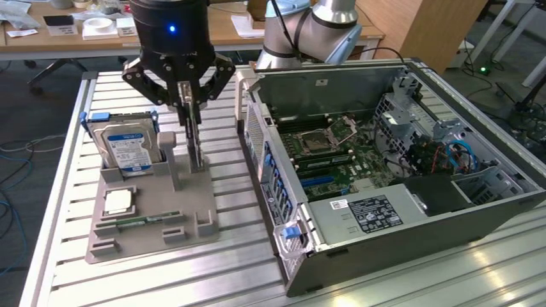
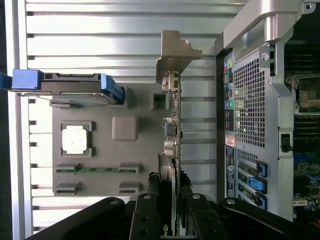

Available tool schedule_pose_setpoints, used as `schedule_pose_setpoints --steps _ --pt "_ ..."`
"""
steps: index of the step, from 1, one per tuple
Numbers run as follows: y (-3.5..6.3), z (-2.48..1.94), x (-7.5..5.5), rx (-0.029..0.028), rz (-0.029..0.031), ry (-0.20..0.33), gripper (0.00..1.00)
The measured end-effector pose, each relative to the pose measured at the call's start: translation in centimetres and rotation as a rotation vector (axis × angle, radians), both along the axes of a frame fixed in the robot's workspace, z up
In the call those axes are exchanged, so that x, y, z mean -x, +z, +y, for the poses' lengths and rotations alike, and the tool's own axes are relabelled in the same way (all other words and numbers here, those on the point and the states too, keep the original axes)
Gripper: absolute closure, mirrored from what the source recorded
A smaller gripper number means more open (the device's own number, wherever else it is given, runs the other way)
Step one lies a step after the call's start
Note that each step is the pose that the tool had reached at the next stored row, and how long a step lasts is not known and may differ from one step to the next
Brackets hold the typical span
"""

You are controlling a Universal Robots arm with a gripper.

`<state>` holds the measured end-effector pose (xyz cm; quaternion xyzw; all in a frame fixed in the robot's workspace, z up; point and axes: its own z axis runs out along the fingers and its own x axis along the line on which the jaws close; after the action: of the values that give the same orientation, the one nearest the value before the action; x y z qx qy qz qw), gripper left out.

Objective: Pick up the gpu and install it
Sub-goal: 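Pick up the gpu and move the gpu toward the slot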

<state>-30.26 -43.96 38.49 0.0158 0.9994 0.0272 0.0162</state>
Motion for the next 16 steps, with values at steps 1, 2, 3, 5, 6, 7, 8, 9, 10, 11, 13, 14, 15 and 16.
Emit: schedule_pose_setpoints --steps 1,2,3,5,6,7,8,9,10,11,13,14,15,16 --pt "0.26 0.01 0.0 -0.0001 0.0000 0.000 0.74" --pt "0.51 0.01 0.0 0.0000 0.0000 0.000 0.74" --pt "0.76 0.02 0.0 0.0000 0.0000 0.000 0.74" --pt "1.22 0.03 0.0 0.0001 0.0001 0.000 0.74" --pt "1.43 0.04 0.0 0.0000 0.0000 0.000 0.74" --pt "1.64 0.04 0.0 0.0000 0.0000 0.000 0.74" --pt "1.86 0.05 0.0 0.0000 0.0000 0.000 0.74" --pt "2.03 0.06 0.0 0.0000 0.0000 0.000 0.74" --pt "2.20 0.07 0.0 0.0001 0.0000 0.000 0.74" --pt "2.38 0.09 0.0 0.0001 0.0000 0.000 0.74" --pt "2.77 0.11 0.0 0.0003 0.0001 0.000 0.74" --pt "2.91 0.12 0.0 0.0005 0.0000 0.000 0.74" --pt "3.59 0.20 0.0 0.0012 0.0000 0.000 0.74" --pt "4.01 0.22 0.0 0.0011 -0.0002 0.000 0.74"
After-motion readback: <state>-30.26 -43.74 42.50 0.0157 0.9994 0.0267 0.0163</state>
